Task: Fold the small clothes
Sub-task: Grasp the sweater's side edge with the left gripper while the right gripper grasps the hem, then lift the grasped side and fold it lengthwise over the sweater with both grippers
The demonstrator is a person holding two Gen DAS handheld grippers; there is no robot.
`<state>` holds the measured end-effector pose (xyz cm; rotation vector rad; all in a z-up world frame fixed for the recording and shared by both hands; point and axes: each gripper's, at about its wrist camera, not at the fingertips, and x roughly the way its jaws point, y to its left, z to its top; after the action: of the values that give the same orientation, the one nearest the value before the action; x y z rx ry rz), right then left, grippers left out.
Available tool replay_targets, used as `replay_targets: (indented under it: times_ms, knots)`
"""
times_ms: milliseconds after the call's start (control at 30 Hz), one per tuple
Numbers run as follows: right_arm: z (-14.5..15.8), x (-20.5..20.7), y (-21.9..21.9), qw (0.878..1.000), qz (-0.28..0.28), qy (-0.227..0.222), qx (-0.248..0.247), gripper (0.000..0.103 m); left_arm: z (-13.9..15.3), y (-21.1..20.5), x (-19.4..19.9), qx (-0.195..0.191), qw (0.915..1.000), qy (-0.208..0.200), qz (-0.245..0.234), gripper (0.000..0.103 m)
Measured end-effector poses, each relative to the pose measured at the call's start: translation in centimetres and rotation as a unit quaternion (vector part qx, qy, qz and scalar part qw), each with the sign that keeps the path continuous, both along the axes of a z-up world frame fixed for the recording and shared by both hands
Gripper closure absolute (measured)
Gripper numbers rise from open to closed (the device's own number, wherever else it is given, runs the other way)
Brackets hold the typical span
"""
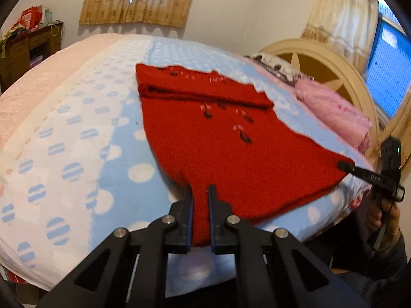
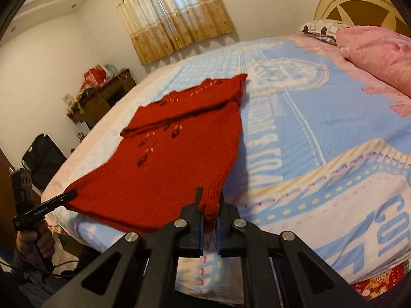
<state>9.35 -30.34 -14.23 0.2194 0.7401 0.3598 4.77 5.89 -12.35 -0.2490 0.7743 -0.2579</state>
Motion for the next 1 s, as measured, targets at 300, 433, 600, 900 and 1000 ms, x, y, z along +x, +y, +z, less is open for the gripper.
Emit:
replay_targets:
  times_ms: [300, 433, 600, 900, 1000]
  knots:
    - [4.2, 1.6, 0.5, 0.999, 0.000, -0.042, 0.021, 0.097, 2.9, 0.6, 2.1, -0.024, 0.9993, -0.026, -0.010, 0.093]
    - [6.7, 3.6, 0.7, 0.997, -0.009, -0.067, 0.028, 0.097, 4.7, 1.0, 3.7, -0.024, 0.9989, -0.040, -0.010, 0.093]
    - [9.0, 6.6, 1.8, 0.996, -0.010, -0.083, 0.028, 0.097, 6.7, 2.1, 6.8, -0.020, 0.9983, -0.055, 0.001, 0.093]
    - [12.1, 13.6, 4.0, 0.995, -0.014, -0.094, -0.003, 0.098, 8.1, 4.4, 13.5, -0.042, 0.9977, -0.048, 0.020, 0.094]
    - [12.8, 16.2, 4.4, 0.995, -0.019, -0.093, -0.014, 0.097, 8.7, 4.8, 15.9, -0.041, 0.9977, -0.048, 0.025, 0.094]
